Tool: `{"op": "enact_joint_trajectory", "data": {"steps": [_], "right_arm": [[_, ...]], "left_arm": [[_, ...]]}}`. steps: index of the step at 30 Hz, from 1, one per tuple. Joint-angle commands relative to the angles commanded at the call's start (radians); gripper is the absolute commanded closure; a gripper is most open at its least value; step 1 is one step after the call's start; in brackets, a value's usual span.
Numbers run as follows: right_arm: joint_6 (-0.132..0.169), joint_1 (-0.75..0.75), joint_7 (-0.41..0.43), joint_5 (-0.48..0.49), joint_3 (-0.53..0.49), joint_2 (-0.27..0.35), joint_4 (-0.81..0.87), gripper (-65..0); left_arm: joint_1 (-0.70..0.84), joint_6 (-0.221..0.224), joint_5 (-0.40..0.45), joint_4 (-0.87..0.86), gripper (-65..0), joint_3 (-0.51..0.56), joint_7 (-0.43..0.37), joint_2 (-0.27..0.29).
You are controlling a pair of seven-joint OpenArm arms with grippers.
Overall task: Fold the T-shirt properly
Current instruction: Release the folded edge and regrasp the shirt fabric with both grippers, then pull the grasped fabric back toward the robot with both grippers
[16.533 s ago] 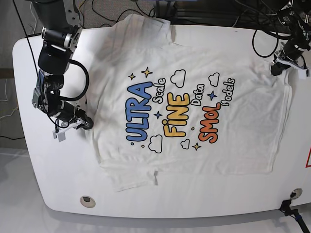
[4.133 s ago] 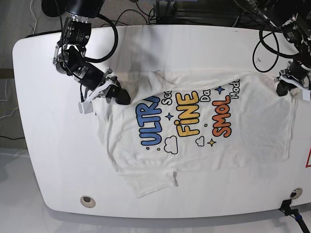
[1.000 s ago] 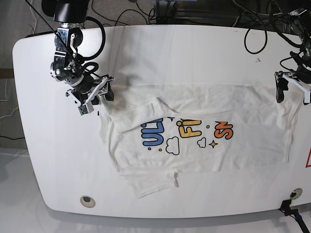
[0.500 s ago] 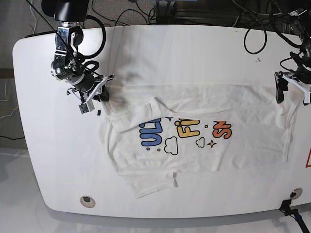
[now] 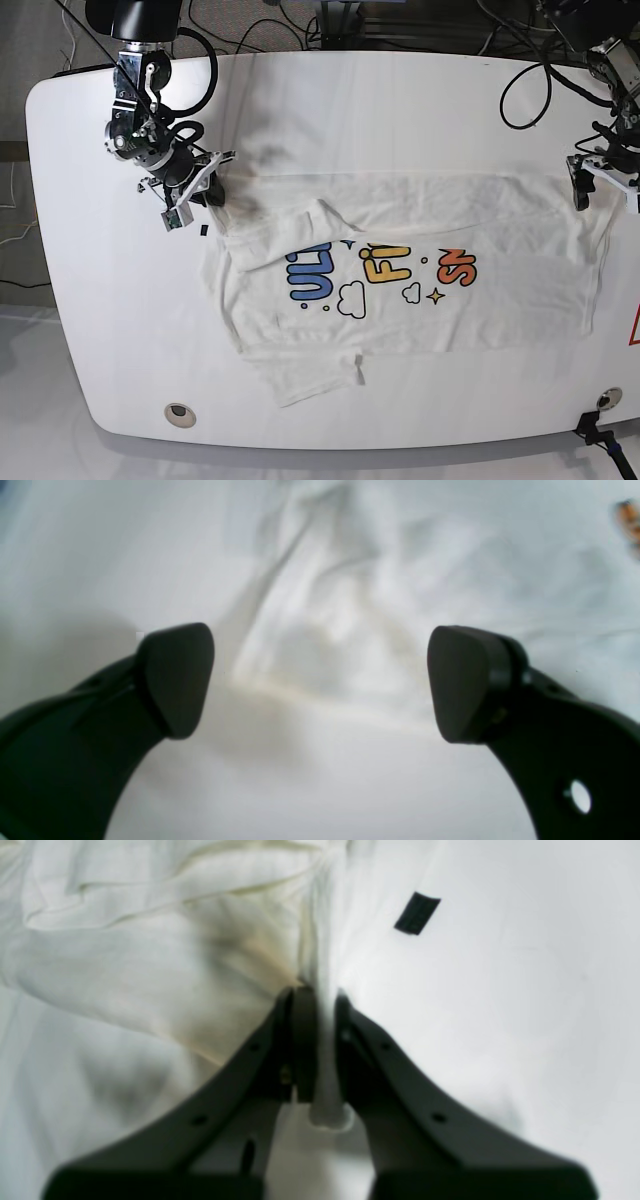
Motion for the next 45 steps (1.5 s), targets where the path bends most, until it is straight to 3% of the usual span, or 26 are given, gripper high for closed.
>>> {"op": "enact_joint_trajectory", "data": {"steps": [2, 4, 10, 15, 28, 30, 33, 45], "right_arm": [[0.000, 0.000, 0.000, 0.000, 0.000, 0.000, 0.000, 0.0], [0.000, 0.000, 0.000, 0.000, -0.002, 0.000, 0.000, 0.0], [0.000, 0.000, 0.000, 0.000, -0.003, -0.006, 0.000, 0.0], [0.000, 0.002, 0.000, 0.000, -0.003, -0.006, 0.000, 0.0], [0.000, 0.002, -0.002, 0.000, -0.003, -0.006, 0.000, 0.0], [0.000, 0.002, -0.002, 0.000, -0.003, -0.006, 0.000, 0.0], [0.000, 0.002, -0.003, 0.000, -0.003, -0.006, 0.000, 0.0], [0.000, 0.000, -0.003, 0.000, -0.003, -0.008, 0.000, 0.0]], "left_arm": [[-0.002, 0.072, 0.003, 0.000, -65.0, -0.009, -0.002, 0.005], [-0.015, 0.094, 0.003, -0.002, -65.0, -0.011, -0.002, 0.005], [-0.091, 0.095, 0.008, -0.080, -65.0, -0.014, -0.008, -0.002], [-0.104, 0.095, 0.009, -0.201, -65.0, -0.031, -0.097, -0.018], [-0.104, 0.095, 0.009, -0.285, -65.0, -0.031, -0.106, -0.052], [-0.106, 0.095, 0.009, -0.316, -65.0, -0.029, -0.135, -0.069], [-0.112, 0.095, 0.009, -0.361, -65.0, 0.000, -0.173, -0.086], [-0.126, 0.094, 0.008, -0.382, -63.9, 0.089, -0.173, -0.094]]}}
